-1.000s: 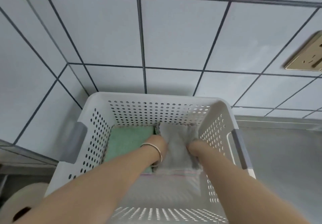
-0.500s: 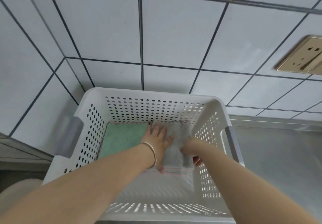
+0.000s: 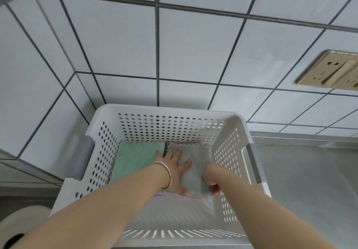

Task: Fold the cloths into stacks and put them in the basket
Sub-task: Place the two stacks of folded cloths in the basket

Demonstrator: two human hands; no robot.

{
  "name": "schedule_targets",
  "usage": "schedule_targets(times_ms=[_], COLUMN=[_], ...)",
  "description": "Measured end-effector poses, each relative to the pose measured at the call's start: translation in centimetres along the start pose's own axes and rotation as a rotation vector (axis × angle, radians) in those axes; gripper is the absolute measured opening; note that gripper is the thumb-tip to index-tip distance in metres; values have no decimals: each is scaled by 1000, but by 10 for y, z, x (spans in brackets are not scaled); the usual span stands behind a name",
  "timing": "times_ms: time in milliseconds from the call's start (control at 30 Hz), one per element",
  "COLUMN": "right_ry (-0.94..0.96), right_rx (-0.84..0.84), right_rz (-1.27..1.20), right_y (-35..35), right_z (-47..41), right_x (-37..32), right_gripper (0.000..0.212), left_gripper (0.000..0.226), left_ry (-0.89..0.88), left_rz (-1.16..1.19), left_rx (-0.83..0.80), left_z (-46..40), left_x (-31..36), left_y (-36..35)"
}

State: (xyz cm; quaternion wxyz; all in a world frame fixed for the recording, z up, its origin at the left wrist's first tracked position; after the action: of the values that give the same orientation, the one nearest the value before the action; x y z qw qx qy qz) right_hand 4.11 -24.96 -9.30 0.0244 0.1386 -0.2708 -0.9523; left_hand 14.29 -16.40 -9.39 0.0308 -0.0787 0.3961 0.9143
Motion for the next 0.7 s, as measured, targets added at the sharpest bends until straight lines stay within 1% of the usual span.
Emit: schedule_targets(times_ms=[67, 100, 233, 300, 333, 367, 400, 433, 467, 533, 567, 600, 667, 700], right_ry=[-1, 0, 22, -4, -13, 12, 70, 172, 315, 640, 744, 743, 594, 485], right_rx=[1, 5, 89, 117, 154, 243, 359, 447, 516, 649, 688, 653, 406, 270], right_rz=[-52, -93, -280, -226, -131, -13, 84, 193, 328, 616, 682, 676, 650, 643], right_y=[0, 2, 15, 13, 11, 14, 19, 22, 21, 14, 11, 8, 1, -4], right_z=[-3, -4, -9, -11, -5, -2, 3, 10, 20, 40, 43, 38, 15, 6], right_x=[-1, -2, -2, -3, -7, -11, -18, -28, -41, -62, -66, -61, -39, -28], right_gripper=[30, 29, 30, 26, 19, 10, 18, 31, 38, 42, 47, 59, 91, 100], left_gripper=[82, 78, 82, 84, 85, 85, 85, 86, 88, 97, 102, 106, 107, 107], left_ry=[5, 9, 35, 42, 42, 45, 50, 58, 69, 88, 91, 91, 83, 75], left_rz=[58, 76, 86, 91, 101, 117, 129, 133, 126, 92, 75, 63, 51, 53], left_rx=[56, 79, 89, 76, 71, 77, 98, 131, 168, 211, 206, 187, 141, 122], left_z=[0, 0, -3, -4, -4, -3, -3, -2, -1, -1, -1, -1, -3, -4], left_x=[-4, -7, -12, -12, -10, -10, -9, -10, -11, -14, -15, -17, -20, -22], left_y=[1, 1, -3, -4, -3, -2, 1, 4, 7, 8, 6, 3, -3, -6])
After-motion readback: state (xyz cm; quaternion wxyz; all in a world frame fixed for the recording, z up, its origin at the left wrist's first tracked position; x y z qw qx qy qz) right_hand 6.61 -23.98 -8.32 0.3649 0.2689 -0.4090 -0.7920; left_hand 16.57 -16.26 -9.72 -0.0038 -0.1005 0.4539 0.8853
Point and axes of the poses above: each hand's wrist, its own z-axis away from the middle knuckle, its own y-axis out of the back of the hand, x = y × z, the point moved 5 cm from there along -z, towards the middle knuckle, and after that the axes turned 11 degrees about -z, right-handed, at the moved point
